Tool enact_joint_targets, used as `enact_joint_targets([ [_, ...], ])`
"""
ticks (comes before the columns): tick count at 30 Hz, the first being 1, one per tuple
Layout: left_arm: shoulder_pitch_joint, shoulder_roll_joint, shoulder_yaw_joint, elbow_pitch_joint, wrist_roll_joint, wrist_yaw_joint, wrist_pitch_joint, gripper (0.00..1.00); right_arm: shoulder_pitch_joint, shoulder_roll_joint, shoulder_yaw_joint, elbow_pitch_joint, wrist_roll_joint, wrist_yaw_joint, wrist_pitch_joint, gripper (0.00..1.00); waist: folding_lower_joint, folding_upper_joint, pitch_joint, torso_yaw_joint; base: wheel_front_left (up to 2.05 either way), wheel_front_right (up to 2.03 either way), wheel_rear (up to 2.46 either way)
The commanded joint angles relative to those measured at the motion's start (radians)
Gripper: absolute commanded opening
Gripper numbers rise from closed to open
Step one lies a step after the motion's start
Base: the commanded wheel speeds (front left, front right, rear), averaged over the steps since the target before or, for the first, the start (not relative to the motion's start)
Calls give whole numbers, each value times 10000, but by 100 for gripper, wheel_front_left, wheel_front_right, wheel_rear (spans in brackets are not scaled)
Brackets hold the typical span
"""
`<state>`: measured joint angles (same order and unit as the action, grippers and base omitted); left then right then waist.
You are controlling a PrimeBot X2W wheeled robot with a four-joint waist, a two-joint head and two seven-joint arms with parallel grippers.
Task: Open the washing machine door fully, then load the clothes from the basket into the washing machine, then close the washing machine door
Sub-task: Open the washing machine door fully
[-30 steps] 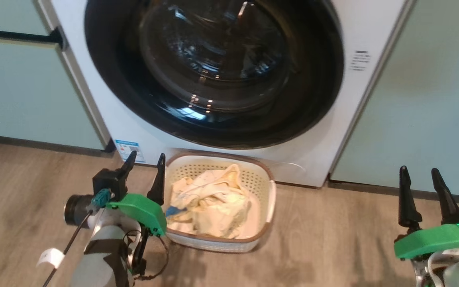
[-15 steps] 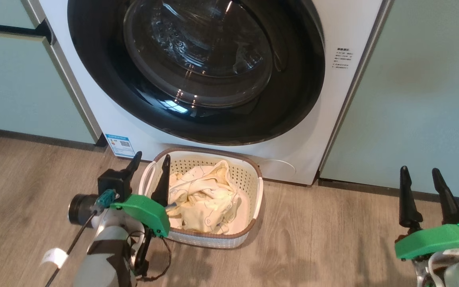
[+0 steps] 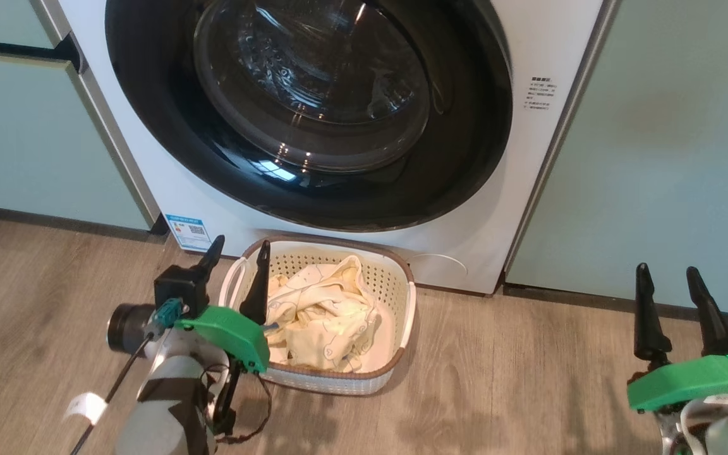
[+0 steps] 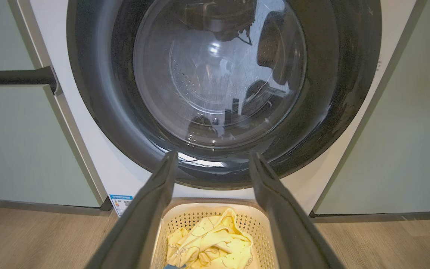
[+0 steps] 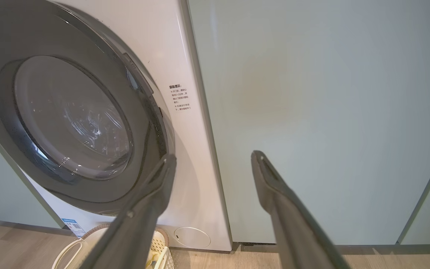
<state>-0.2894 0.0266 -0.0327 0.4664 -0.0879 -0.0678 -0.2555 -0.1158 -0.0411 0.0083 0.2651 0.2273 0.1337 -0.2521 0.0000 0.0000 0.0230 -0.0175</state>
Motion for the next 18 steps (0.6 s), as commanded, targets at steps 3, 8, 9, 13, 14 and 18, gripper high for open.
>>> enact_joint_targets([
  [3,-293,237,379,-376,76,24,-63,100,-458,-91,209,-360,59,-30,-97,100,0,0,12,-5,0,0,0],
  [8,-258,237,354,-372,67,17,-63,100,-506,-91,332,-398,470,-30,-97,19,0,0,6,-3,0,0,0],
  [9,-246,237,335,-379,61,21,-63,100,-539,-91,353,-397,650,-30,-97,0,0,0,7,1,0,0,0],
  [13,-201,237,258,-407,31,29,-63,100,-714,-91,350,-283,1913,-30,-97,0,0,0,7,24,0,0,0],
  [14,-198,237,224,-413,20,33,-63,100,-782,-91,342,-249,2301,-30,-97,0,0,0,12,40,0,0,0],
  [18,-168,237,67,-462,-46,55,-63,100,-1093,-91,349,-93,3907,-30,-97,0,0,0,47,99,0,0,0],
])
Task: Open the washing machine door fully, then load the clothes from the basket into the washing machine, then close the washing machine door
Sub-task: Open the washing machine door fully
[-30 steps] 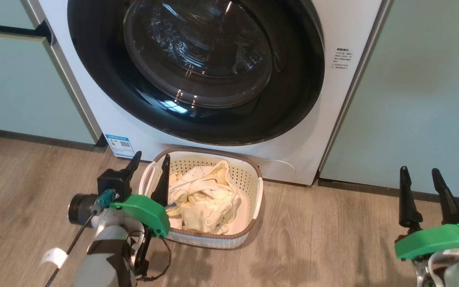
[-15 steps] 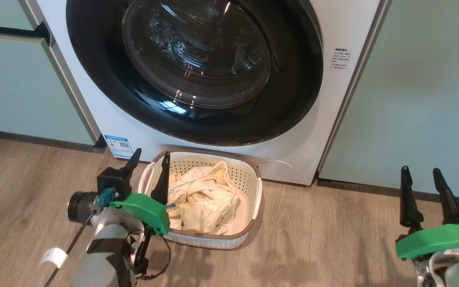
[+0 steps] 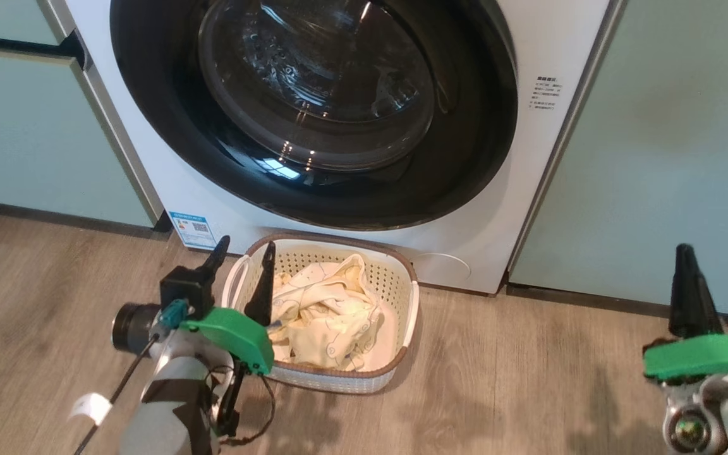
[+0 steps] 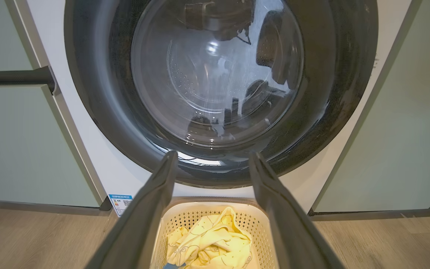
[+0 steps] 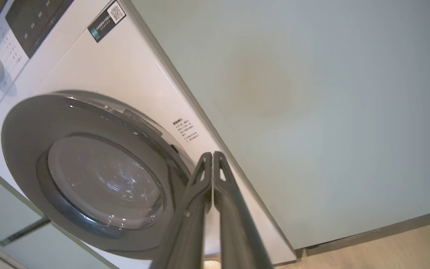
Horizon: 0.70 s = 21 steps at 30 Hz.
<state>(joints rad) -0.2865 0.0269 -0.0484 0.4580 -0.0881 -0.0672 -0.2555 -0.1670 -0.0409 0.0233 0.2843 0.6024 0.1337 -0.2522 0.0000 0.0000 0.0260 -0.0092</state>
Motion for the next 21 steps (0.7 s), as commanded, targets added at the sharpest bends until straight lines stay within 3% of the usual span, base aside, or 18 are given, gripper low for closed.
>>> enact_joint_targets([
  [1,-191,233,189,-388,-48,56,-63,100,-667,-93,235,-240,511,-30,-95,0,0,0,37,32,0,0,0],
  [7,-202,233,-52,-476,-69,95,-63,100,-1341,-98,596,141,3077,-30,-95,0,0,0,301,125,0,0,0],
  [8,-202,233,-52,-476,-69,95,-63,100,-1341,-98,596,141,3077,-30,-95,0,0,0,301,125,0,0,0],
  [13,-310,233,-295,-565,-87,139,-63,100,-2111,-605,1009,523,6075,-30,-26,0,0,0,593,254,0,0,0],
  [21,-529,233,-767,-691,-249,187,-63,100,-3338,-1490,738,953,9416,-30,1523,0,0,0,1123,642,0,0,0],
])
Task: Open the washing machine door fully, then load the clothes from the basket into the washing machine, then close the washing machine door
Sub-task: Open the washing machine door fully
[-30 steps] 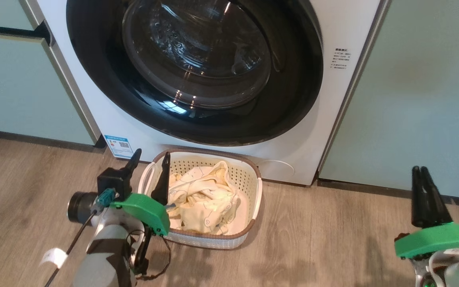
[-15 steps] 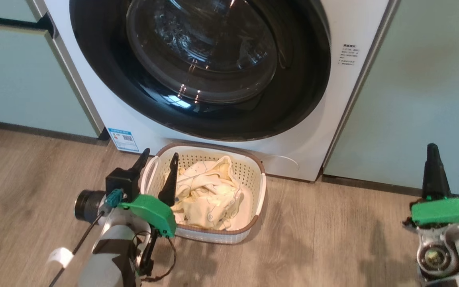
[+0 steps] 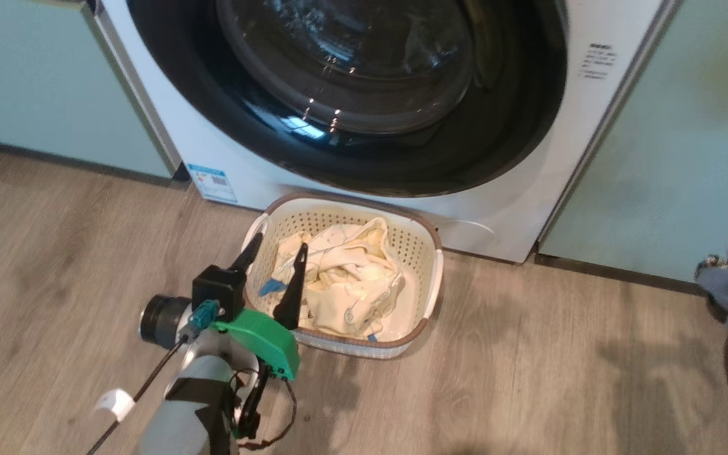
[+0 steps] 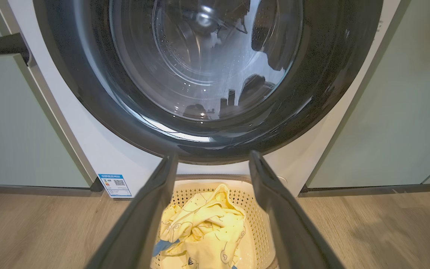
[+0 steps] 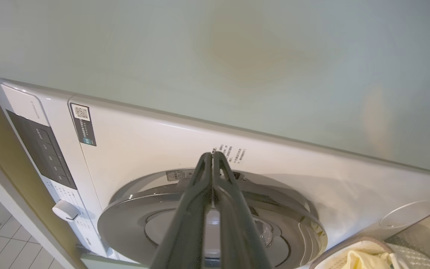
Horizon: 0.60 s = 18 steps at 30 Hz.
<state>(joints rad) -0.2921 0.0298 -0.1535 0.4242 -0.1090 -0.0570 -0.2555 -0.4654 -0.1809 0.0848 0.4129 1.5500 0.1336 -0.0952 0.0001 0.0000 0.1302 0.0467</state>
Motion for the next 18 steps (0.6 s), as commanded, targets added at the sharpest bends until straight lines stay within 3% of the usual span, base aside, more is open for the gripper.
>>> enact_joint_targets([
  [1,-496,204,221,-365,-71,99,-63,100,-505,-175,74,-239,158,-29,225,0,-1,0,139,138,0,0,0],
  [6,-574,204,-116,-386,-204,167,-63,100,-1326,-415,-91,350,817,-29,1483,0,-1,0,393,377,0,0,0],
  [18,-895,204,-807,-490,-573,410,-63,100,-3364,-909,35,1791,725,-29,3371,0,-1,0,1145,946,0,0,0],
])
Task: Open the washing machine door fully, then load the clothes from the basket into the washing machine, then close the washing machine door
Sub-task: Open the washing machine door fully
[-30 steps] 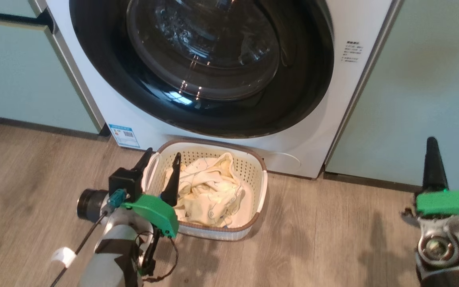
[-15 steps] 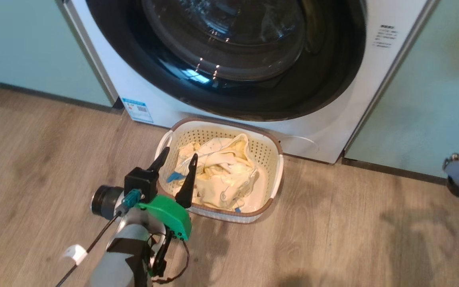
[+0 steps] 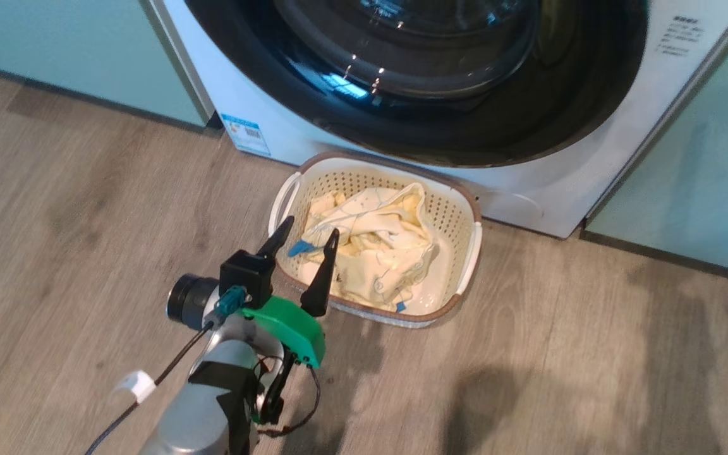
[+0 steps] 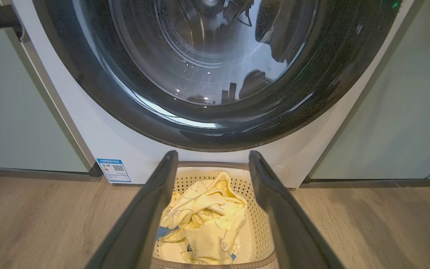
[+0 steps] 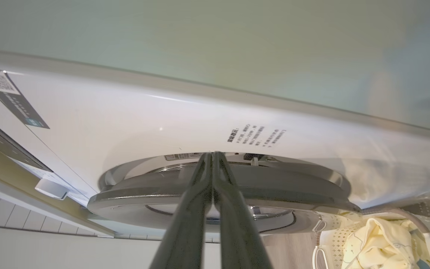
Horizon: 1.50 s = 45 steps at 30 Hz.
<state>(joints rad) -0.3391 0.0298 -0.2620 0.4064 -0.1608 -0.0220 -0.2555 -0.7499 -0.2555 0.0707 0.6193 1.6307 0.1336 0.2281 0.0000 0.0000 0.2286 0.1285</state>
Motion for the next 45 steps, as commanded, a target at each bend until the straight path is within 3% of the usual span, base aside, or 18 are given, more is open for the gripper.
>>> enact_joint_targets([
  [1,-452,204,237,-320,-78,78,-63,100,-676,-206,242,-211,-170,-29,236,0,0,0,235,174,0,0,0],
  [27,-1012,204,-252,-489,-500,488,-63,100,-3277,-127,1206,1326,-795,-29,1772,0,0,0,1358,837,0,0,0],
  [45,-1116,204,-153,-526,-435,561,-63,100,-3392,12,1821,1151,-753,-29,2730,0,0,0,1374,780,0,0,0],
])
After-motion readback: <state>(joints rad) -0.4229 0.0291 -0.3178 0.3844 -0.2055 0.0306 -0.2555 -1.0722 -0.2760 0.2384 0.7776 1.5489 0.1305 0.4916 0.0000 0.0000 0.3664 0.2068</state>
